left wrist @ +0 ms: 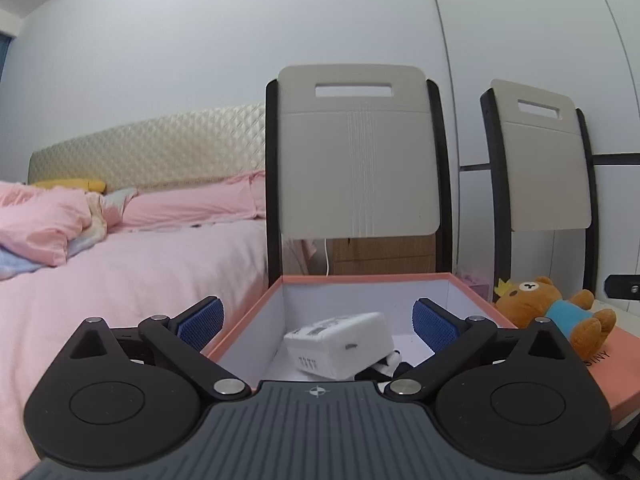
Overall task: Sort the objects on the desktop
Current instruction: 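Move the right gripper toward the brown teddy bear, then grasp the brown teddy bear by its blue shirt with the right gripper, then carry the teddy bear with the right gripper and drop it into the pink box, then withdraw the right gripper from the box, then move both grippers to the pink JOSINY lid lying on the table, then grasp the lid edges with both grippers and lift it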
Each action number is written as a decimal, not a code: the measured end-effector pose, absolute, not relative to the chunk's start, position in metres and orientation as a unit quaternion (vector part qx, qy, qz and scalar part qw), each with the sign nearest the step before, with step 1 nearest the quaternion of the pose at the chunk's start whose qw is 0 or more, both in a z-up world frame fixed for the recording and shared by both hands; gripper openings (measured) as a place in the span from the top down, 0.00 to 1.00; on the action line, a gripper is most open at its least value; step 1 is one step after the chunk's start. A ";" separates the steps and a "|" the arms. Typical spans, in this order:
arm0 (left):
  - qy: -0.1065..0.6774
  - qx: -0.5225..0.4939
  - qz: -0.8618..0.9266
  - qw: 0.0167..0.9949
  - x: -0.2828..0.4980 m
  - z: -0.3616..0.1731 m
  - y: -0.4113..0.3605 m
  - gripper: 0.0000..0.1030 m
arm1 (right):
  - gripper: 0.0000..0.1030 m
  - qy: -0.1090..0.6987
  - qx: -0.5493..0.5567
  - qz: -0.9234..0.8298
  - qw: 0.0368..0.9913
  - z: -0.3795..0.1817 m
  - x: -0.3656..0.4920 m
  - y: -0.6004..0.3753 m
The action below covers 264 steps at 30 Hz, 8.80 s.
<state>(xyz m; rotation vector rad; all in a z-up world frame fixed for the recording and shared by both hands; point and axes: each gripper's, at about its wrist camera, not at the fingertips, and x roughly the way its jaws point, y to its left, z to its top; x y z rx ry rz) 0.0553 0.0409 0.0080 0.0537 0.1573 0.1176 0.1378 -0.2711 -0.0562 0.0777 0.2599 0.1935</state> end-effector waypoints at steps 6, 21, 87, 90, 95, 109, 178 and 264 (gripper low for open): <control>0.098 0.010 0.052 0.994 0.058 0.000 0.037 0.01 | 0.00 0.170 0.033 0.089 0.981 -0.060 0.184 -0.285; 0.124 0.001 0.050 0.991 0.064 -0.009 0.043 0.01 | 0.00 0.310 -0.066 0.091 0.944 -0.090 0.310 -0.286; 0.130 -0.035 0.049 0.990 0.062 -0.005 0.047 0.01 | 0.56 0.324 -0.047 0.270 0.905 -0.022 0.378 -0.123; 0.134 -0.041 0.046 0.989 0.064 -0.004 0.048 0.01 | 0.52 0.328 -0.049 0.267 0.905 -0.030 0.382 -0.121; 0.137 -0.053 0.032 0.989 0.064 -0.003 0.047 0.01 | 0.50 0.321 -0.029 0.261 0.910 -0.032 0.382 -0.121; 0.113 0.007 0.007 0.994 0.067 -0.015 0.026 0.01 | 0.22 0.261 0.001 0.237 0.936 0.010 0.296 -0.181; 0.058 0.070 0.031 0.995 0.039 -0.024 -0.015 0.01 | 0.00 0.110 0.043 0.177 0.977 -0.039 0.111 -0.317; 0.235 -0.061 -0.134 0.961 0.046 -0.113 -0.114 0.00 | 0.00 0.236 0.107 0.202 0.945 -0.167 0.093 -0.466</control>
